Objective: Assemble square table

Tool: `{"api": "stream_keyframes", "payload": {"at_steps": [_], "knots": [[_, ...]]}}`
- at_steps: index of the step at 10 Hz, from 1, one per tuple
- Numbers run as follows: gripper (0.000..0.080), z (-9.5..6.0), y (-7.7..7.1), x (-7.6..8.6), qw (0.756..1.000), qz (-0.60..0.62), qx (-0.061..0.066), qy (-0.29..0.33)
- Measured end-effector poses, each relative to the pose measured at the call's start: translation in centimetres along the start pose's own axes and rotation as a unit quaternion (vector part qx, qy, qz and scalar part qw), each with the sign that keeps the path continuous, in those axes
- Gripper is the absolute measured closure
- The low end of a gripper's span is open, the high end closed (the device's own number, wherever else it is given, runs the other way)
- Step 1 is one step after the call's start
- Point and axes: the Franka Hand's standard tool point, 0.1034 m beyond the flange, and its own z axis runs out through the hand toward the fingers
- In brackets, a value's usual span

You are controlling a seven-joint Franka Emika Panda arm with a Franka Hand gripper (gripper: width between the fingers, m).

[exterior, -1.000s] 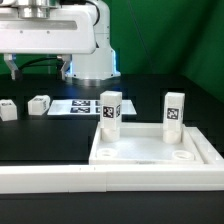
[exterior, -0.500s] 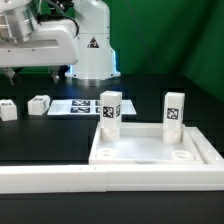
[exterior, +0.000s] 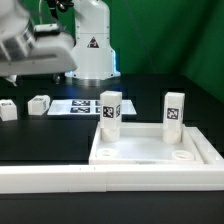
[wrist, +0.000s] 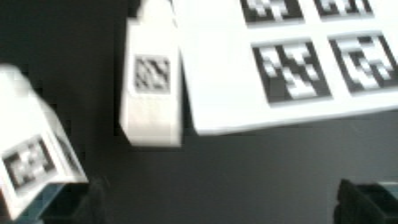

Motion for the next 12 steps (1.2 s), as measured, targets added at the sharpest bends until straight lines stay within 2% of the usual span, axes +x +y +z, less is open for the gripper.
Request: {"api": "stream_keyframes", "payload": {"at_steps": [1,2,5,6,8,10,12], "knots": [[0.0151,0.1,-0.2,0.0,1.0,0.002,0.003,-0.03],[0.0151,-0.1,-0.3,0.5,1.0,-0.001,0.0,-0.024],[0.0151,0.4,-0.1,0.4,1.0,-0.001,0.0,-0.029],[0.0151,1.6,0.4,0.3,0.999,-0.002,0.002,-0.039],[0.0151,4.0,0.5,-0.1,0.998,0.003,0.004,-0.065],[0.0151,5.0,0.2,0.1,0.998,0.002,-0.001,-0.069],[0.0151,5.0,0.1,0.2,0.998,0.001,-0.002,-0.067]]}}
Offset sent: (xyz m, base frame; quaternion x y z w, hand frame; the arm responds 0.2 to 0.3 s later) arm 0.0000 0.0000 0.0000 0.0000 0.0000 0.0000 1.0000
